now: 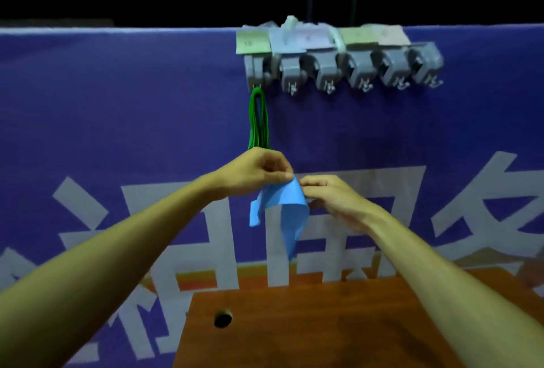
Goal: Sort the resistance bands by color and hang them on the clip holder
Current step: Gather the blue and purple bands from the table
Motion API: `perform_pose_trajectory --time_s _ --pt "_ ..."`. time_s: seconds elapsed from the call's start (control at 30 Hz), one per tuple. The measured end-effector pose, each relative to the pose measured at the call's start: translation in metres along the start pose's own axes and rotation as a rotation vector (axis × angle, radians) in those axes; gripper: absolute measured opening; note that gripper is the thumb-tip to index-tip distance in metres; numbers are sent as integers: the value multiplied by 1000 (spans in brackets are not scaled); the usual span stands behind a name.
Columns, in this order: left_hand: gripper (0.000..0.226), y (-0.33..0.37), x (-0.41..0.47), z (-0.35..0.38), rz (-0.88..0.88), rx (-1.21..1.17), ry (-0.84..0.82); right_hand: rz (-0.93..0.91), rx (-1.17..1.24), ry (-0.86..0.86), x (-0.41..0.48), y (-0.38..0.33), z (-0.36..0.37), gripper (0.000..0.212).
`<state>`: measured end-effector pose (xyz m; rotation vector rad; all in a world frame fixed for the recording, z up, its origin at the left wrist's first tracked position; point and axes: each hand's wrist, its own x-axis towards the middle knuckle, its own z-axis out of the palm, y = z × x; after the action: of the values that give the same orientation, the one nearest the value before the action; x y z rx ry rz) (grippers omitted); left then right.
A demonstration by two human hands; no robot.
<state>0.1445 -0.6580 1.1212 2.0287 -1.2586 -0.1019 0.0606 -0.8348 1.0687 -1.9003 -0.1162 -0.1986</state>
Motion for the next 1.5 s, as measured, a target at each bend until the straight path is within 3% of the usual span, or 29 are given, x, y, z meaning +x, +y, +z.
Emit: perform_pose_trajectory --time_s 0.2,0.33,0.57,0.97,1.17,1.33,1.5 --pt "6 31 24 -28 -16 -107 91 -127 165 -30 10 -34 -37 10" --pt "9 40 36 -47 -32 -98 110 -196 300 93 25 -56 -55 10" --pt "9 58 69 -73 -17 -28 192 -243 276 218 60 -98 -79 10" --pt "12 45 131 -90 -89 -3 343 -199 40 511 117 -115 -97 10" --pt "16 31 150 -89 -138 346 460 -144 -229 639 139 -110 -90 12" --pt "16 15 158 -82 -193 470 453 -98 -470 658 151 -99 -84 22" --pt "20 8 163 -81 -177 579 486 -69 -445 702 158 -95 -78 26"
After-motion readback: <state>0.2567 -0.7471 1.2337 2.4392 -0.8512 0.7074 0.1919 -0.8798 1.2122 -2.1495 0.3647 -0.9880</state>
